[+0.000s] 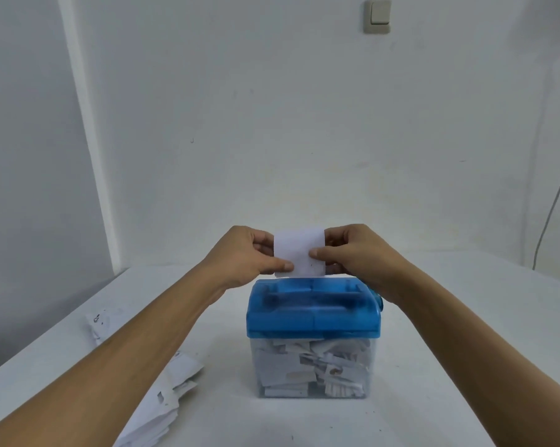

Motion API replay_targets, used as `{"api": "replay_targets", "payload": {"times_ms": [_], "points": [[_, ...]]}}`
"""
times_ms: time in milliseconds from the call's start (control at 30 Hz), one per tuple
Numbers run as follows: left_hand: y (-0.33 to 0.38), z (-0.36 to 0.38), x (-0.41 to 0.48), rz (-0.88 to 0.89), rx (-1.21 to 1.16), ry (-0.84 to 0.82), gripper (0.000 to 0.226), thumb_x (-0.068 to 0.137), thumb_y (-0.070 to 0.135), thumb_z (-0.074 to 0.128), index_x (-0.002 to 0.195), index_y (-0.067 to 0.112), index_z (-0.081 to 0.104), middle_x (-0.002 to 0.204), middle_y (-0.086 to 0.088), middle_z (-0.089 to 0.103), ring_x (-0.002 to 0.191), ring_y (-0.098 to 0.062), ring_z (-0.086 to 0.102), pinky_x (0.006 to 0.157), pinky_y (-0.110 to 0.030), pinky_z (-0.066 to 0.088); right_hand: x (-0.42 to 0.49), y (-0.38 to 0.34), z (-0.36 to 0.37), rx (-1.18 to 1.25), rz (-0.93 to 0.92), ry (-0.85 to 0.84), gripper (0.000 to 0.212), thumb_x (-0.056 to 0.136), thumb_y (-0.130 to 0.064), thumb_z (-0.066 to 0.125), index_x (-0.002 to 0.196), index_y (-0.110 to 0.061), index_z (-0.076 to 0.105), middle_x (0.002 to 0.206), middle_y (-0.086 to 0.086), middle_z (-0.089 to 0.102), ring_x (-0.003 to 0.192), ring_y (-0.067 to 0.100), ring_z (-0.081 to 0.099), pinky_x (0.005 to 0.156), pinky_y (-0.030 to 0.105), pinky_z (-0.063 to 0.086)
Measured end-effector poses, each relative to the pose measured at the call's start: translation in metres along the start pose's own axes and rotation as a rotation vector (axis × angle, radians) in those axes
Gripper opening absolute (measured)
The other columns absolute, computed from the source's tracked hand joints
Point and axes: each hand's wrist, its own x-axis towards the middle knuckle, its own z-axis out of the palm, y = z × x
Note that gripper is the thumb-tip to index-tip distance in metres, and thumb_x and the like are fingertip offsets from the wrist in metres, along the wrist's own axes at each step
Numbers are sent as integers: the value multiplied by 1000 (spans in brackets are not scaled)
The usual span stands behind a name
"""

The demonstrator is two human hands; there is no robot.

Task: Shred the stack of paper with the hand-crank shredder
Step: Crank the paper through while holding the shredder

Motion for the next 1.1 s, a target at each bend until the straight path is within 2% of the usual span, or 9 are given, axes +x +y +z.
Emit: {"api": "replay_targets", "payload": {"times_ms": [67, 167, 367, 567, 667, 733, 833, 967, 1100], "points": [[-4, -1, -4, -14, 51, -12, 26, 79, 16, 87, 100, 24, 74, 88, 10, 77, 82, -7, 73, 74, -18, 57, -2, 3, 3, -34, 4, -9, 18, 94, -15, 69, 112, -12, 74, 95, -3, 78, 83, 13, 75, 73, 22, 60], [-12, 0, -8, -27, 101, -14, 30, 81, 21, 85, 107, 26, 73, 95, 12, 75, 88, -6, 71, 74, -17, 54, -2, 9, 10, -182, -46, 23, 16, 93, -18, 70, 108, -18, 76, 94, -7, 77, 85, 14, 73, 81, 25, 60], [-22, 3, -16, -47, 109, -14, 33, 84, 21, 83, 116, 20, 73, 106, 6, 75, 99, -13, 70, 90, -27, 57, -3, 16, 19, -346, -129, 61, 21, 93, -21, 69, 113, -27, 72, 94, -17, 71, 82, 8, 68, 73, 16, 55], [-21, 5, -16, -29, 150, -16, 18, 84, 26, 83, 100, 21, 75, 97, 8, 76, 92, -9, 69, 82, -22, 56, -7, 20, 15, -348, -136, 87, 24, 95, -21, 68, 119, -22, 69, 107, -8, 72, 88, 10, 67, 68, 11, 52], [-20, 3, -17, -25, 163, -27, 17, 89, 29, 77, 104, 23, 74, 101, 10, 73, 95, -8, 67, 80, -20, 54, -6, 21, 17, -360, -137, 71, 24, 94, -20, 68, 118, -23, 69, 106, -9, 72, 88, 9, 67, 69, 11, 52], [-19, 3, -18, -26, 163, -22, 20, 94, 32, 72, 113, 25, 70, 107, 11, 70, 98, -7, 64, 82, -21, 51, -6, 21, 17, -347, -130, 67, 22, 94, -19, 68, 116, -23, 70, 105, -9, 73, 89, 10, 68, 74, 14, 55], [-17, 5, -19, -40, 101, 37, 25, 98, 30, 67, 122, 26, 59, 113, 13, 64, 96, 0, 58, 72, -14, 44, -5, 22, 16, -321, -130, 73, 18, 93, -18, 69, 109, -25, 72, 99, -11, 74, 86, 10, 70, 80, 20, 58], [-17, 18, -27, -48, 2, 150, 29, 100, 25, 64, 118, 25, 41, 114, 9, 65, 98, -4, 60, 69, -18, 43, -5, 25, 19, -365, -125, 114, 14, 93, -19, 68, 105, -23, 72, 95, -8, 73, 82, 10, 68, 69, 15, 52], [-20, 37, -34, -28, -41, 196, 35, 98, 19, 65, 116, 27, 36, 110, 5, 70, 94, -8, 65, 69, -17, 47, -6, 25, 18, -377, -117, 120, 14, 91, -21, 69, 105, -22, 73, 91, -8, 74, 82, 11, 69, 78, 24, 59]]}}
